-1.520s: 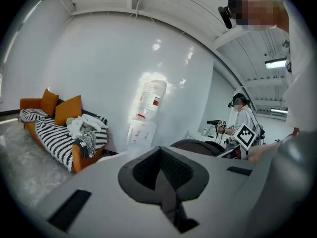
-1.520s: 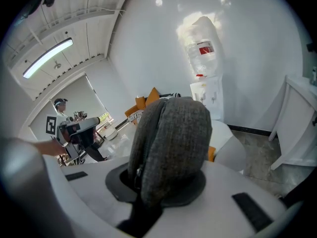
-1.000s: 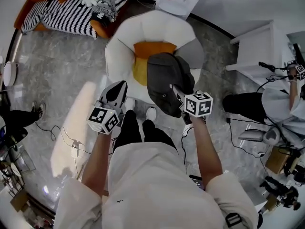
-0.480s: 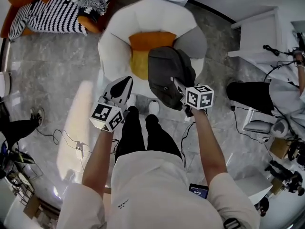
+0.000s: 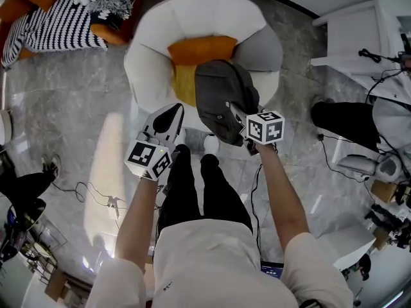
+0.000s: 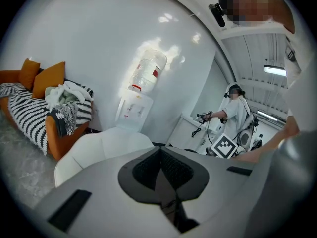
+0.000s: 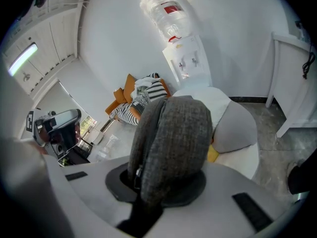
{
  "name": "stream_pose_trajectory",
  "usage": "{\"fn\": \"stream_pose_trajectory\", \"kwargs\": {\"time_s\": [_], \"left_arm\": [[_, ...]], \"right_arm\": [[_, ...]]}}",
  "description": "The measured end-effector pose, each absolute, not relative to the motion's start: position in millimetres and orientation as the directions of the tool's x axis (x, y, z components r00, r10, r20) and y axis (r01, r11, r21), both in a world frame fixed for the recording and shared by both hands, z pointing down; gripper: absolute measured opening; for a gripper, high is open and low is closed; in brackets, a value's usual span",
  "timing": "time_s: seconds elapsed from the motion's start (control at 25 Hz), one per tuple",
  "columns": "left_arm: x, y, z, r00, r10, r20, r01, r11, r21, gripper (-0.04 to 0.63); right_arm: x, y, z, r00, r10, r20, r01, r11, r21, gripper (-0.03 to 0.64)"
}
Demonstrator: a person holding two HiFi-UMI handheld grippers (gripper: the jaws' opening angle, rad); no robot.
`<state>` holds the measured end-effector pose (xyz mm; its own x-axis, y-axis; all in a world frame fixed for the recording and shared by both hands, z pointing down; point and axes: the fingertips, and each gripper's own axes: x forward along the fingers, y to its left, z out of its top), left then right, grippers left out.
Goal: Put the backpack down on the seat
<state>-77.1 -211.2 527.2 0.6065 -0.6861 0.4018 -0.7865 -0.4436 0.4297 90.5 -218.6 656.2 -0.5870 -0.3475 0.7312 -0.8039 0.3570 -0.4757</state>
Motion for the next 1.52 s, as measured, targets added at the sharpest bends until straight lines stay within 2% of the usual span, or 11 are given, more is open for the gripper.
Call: {"fn": "stream_pose_trajectory", "kwargs": {"time_s": [0.52, 0.96, 1.52], "left_arm": [[-85.2, -226.2, 584.8, 0.609, -0.672, 0.421, -0.786, -0.439, 0.435, 0.009], [-101.0, -257.5, 619.9, 0.596, -0.683, 0.423, -0.796, -0.431, 0.425, 0.009], [-125.3, -273.3, 652.4, 0.584, -0.686, 0.434, -0.804, -0.414, 0.427, 0.009]], "right_arm": [[52.8, -246.0, 716.5, -0.642, -0.199, 0.741, -0.708, 0.524, -0.473, 0.077], [15.9, -281.3, 753.7, -0.658, 0.026, 0.752, -0.508, 0.722, -0.470, 0.077], [-7.2, -312.1, 770.0, -0.544, 0.352, 0.762, -0.171, 0.842, -0.511, 0.077]]}}
